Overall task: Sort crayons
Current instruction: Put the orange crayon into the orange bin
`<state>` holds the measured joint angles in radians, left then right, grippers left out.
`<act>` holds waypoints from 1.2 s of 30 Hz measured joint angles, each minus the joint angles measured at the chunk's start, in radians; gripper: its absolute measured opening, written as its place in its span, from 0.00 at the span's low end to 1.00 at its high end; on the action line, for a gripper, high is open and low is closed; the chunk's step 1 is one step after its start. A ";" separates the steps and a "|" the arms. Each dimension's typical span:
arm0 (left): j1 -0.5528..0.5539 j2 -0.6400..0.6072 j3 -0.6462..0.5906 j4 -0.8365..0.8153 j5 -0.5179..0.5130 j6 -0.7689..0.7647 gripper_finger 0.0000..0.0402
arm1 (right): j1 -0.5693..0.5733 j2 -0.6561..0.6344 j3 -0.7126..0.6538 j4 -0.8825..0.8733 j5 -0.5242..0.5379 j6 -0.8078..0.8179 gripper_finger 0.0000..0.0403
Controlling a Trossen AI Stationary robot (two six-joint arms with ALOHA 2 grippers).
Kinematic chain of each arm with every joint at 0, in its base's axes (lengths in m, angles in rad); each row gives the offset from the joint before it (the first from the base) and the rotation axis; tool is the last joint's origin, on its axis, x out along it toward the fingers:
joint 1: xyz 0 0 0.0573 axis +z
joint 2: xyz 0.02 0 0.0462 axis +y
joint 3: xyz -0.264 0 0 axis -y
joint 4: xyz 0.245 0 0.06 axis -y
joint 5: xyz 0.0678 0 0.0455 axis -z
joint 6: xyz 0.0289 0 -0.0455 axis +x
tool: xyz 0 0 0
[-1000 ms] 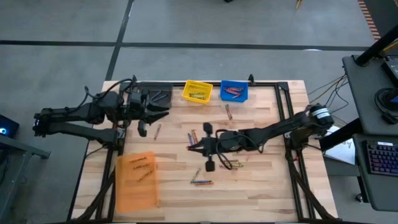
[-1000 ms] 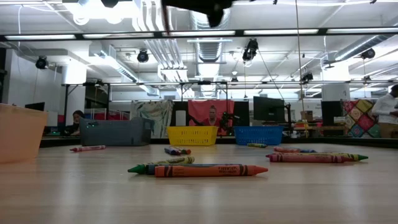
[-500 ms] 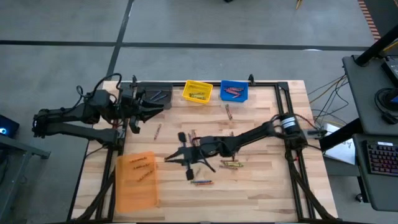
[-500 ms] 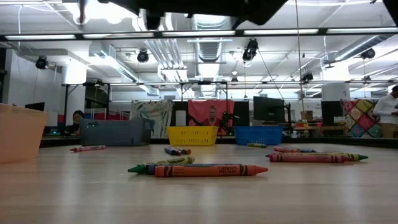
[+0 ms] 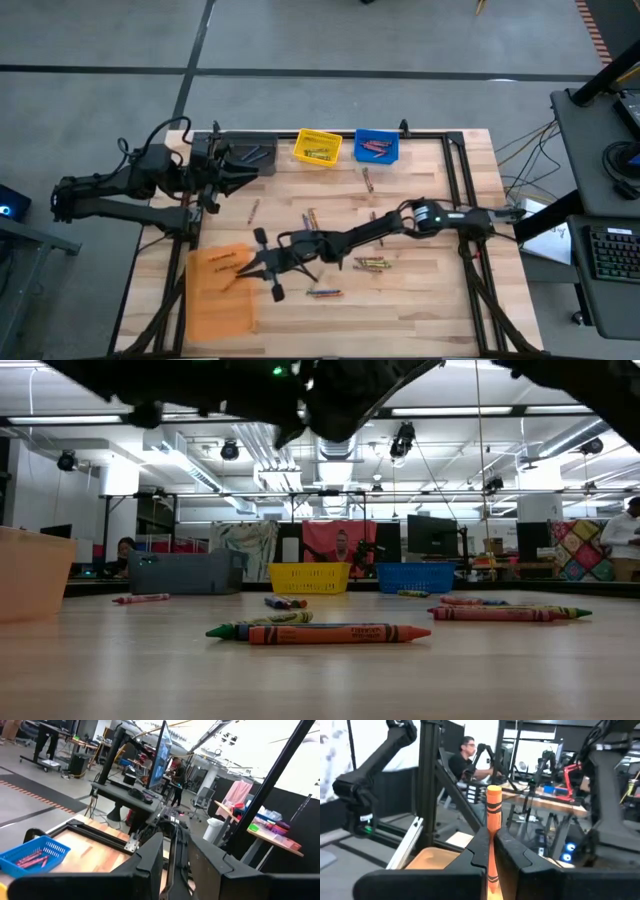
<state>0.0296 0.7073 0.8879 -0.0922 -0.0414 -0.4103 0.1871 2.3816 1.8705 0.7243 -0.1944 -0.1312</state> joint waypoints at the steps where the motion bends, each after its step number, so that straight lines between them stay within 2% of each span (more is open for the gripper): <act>1: 0.000 0.000 0.000 -0.003 0.000 0.000 0.18 | 0.000 0.018 0.029 -0.017 -0.001 0.001 0.03; 10: 0.000 -0.002 0.000 -0.048 0.000 0.000 0.18 | 0.000 0.145 0.236 -0.251 -0.027 0.008 0.03; 17: 0.000 0.000 0.000 -0.048 0.000 0.000 0.18 | 0.000 0.157 0.269 -0.475 -0.025 -0.014 0.03; 36: 0.000 0.018 0.000 -0.046 -0.001 0.005 0.18 | 0.000 0.157 0.268 -0.519 -0.024 -0.009 0.06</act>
<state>0.0296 0.7258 0.8879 -0.1387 -0.0420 -0.4049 0.1871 2.5389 2.1380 0.2050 -0.2179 -0.1402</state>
